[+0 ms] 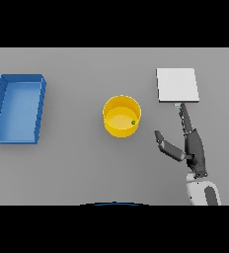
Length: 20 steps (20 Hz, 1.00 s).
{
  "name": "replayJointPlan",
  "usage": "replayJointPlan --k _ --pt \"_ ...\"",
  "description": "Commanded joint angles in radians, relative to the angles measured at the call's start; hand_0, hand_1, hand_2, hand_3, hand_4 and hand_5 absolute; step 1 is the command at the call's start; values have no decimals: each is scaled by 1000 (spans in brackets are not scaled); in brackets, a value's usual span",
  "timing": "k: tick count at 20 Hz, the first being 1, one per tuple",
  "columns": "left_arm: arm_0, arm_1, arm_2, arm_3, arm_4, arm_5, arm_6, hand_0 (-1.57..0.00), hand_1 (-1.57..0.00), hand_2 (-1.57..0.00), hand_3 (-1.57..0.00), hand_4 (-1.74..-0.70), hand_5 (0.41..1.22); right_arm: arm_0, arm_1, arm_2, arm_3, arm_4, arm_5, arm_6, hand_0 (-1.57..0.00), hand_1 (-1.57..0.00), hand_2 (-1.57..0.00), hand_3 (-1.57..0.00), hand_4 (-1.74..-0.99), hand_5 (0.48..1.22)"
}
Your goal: Pick up the red beaker and tilt it to pour out 1 green nut into yellow bowl. Pick up the yellow bowl and place it on the metallic measuring scale.
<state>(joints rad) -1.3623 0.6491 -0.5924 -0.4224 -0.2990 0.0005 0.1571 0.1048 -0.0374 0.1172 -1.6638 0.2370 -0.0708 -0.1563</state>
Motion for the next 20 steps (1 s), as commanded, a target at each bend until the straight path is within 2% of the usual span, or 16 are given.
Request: replayJointPlan --k 1,4,9,12,14,16,17,20 --pt "47 14 20 -33 38 48 37 -1571 -1571 -1569 -1415 -1739 1221 -4 -6 -2 1 -1 4 11 1 1 1 1 -1217 595" --pt "213 79 74 -167 161 157 117 -1571 -1571 -1570 -1445 -1740 1221 -15 -16 -1 5 7 6 21 1 1 1 1 -1212 610" --pt "495 154 83 -472 295 326 310 -1571 -1571 -1571 -1450 -1741 1221 -6 -31 11 -8 26 14 23 1 1 1 1 -1206 653" --pt "624 177 63 -604 337 412 363 -1571 -1571 -1571 -1449 -1741 1221 -20 -27 11 8 30 10 44 1 1 1 1 -1215 664" --pt "685 190 58 -642 368 446 381 -1571 -1571 -1571 -1450 -1741 1221 -9 -18 23 7 33 12 20 1 1 1 1 -1218 664" --pt "723 190 42 -675 382 482 398 -1571 -1571 -1571 -1493 -1741 1221 -23 -28 13 -1 31 11 47 1 1 1 1 -1216 664" --pt "738 197 38 -690 390 494 396 -1571 -1571 -1571 -1509 -1741 1221 -16 -22 16 13 30 11 30 1 1 1 1 -1217 666" --pt "774 195 10 -711 411 532 422 -1571 -1571 -1571 -1539 -1741 1117 -7 -34 16 -6 31 17 21 1 1 1 1 -1207 665"
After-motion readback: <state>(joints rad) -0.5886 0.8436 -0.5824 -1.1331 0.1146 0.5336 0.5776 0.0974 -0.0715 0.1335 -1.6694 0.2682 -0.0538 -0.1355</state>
